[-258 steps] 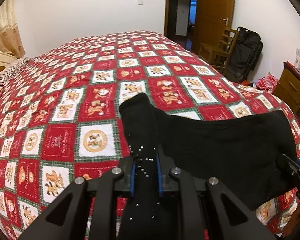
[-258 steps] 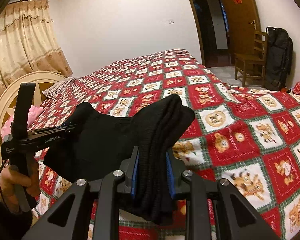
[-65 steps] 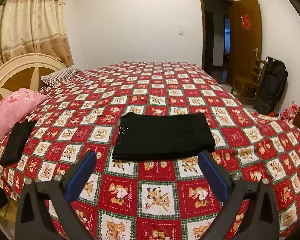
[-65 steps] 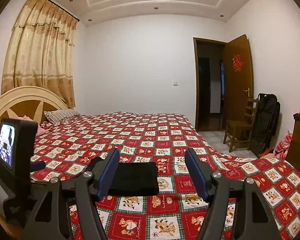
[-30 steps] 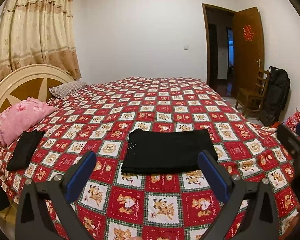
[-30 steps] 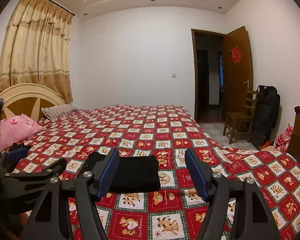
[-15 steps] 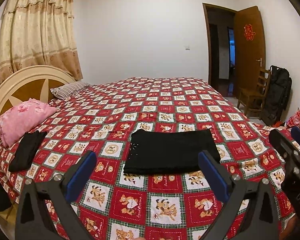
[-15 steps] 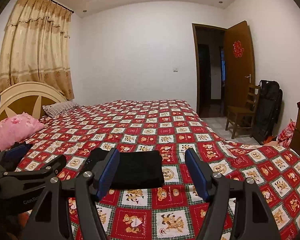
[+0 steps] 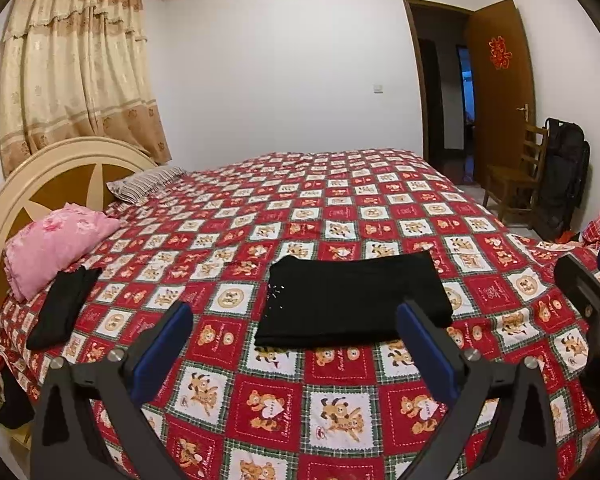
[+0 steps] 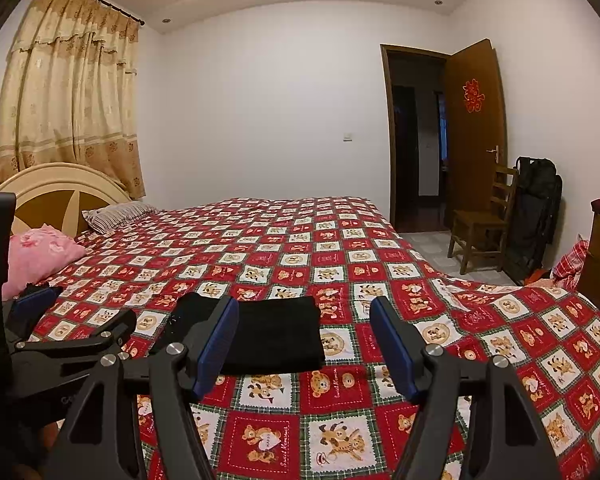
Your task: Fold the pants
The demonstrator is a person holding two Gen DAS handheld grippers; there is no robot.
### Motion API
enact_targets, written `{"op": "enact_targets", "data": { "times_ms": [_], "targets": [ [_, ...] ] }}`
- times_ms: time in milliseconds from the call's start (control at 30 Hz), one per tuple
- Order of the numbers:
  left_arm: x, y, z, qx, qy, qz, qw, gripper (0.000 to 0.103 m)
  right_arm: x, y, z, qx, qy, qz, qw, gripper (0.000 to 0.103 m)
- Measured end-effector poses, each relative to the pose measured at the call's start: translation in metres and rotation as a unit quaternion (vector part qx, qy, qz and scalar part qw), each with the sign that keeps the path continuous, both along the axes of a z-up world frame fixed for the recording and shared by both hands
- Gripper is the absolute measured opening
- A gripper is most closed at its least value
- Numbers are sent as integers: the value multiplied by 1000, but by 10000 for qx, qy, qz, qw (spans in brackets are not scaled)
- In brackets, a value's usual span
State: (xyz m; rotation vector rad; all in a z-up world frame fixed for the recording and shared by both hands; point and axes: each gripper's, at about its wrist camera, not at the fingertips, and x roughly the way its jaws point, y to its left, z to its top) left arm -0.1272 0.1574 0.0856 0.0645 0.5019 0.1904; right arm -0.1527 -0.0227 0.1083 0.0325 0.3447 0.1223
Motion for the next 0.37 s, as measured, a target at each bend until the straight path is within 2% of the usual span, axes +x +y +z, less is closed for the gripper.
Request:
{"op": "enact_targets", "data": {
  "times_ms": [167,367],
  "targets": [
    [3,1,-5,-298,153,-271,9991,103,0,-2,-1,57,35,-30,10000,69],
    [5,-4,-8,-303,200,-333,9988,103,1,-9,-2,160,50,-87,9998,69]
  ]
}}
